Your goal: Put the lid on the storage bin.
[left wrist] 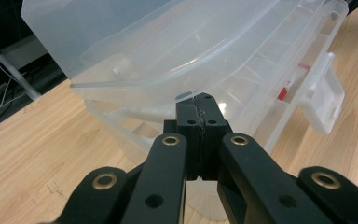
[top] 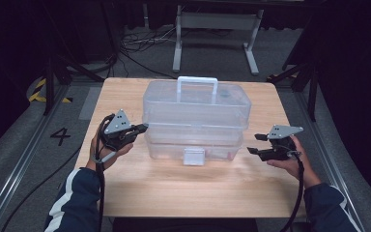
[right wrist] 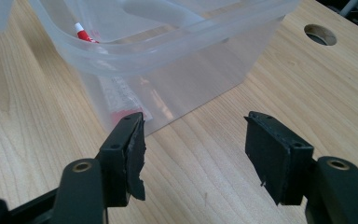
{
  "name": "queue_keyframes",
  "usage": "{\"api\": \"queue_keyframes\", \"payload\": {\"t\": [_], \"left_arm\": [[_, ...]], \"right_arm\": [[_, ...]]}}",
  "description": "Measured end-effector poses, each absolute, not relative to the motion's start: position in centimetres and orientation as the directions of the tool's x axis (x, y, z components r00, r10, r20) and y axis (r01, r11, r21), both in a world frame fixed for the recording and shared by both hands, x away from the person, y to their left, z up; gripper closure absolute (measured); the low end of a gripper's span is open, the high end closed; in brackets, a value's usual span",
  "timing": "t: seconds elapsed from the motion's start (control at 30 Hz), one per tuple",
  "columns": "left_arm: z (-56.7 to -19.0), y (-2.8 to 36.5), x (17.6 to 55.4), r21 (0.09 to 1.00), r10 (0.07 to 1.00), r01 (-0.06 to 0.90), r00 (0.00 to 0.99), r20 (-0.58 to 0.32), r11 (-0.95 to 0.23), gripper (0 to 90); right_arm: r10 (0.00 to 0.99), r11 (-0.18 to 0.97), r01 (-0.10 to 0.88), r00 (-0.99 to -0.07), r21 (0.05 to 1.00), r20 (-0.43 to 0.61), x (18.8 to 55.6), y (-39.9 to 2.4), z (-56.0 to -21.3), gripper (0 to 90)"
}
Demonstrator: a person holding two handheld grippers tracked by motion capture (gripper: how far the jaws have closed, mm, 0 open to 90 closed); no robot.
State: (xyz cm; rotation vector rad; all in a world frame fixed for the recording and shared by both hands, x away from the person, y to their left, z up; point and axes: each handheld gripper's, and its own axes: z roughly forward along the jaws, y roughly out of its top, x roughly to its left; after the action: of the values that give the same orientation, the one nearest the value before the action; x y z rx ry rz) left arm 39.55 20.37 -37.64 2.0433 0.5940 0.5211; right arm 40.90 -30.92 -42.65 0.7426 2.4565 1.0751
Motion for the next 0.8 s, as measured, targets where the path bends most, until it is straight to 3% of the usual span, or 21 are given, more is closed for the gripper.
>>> {"api": "queue_keyframes", "payload": {"t": [0.8], "left_arm": [[-38.8,20.8,38.8,0.830,0.589,0.232,0.797,0.137,-0.507,90.0]], "right_arm": [[0.586,0.577,0.322,-0.803,0.751,-0.106,40.9,-30.6,-42.9,38.3]]}}
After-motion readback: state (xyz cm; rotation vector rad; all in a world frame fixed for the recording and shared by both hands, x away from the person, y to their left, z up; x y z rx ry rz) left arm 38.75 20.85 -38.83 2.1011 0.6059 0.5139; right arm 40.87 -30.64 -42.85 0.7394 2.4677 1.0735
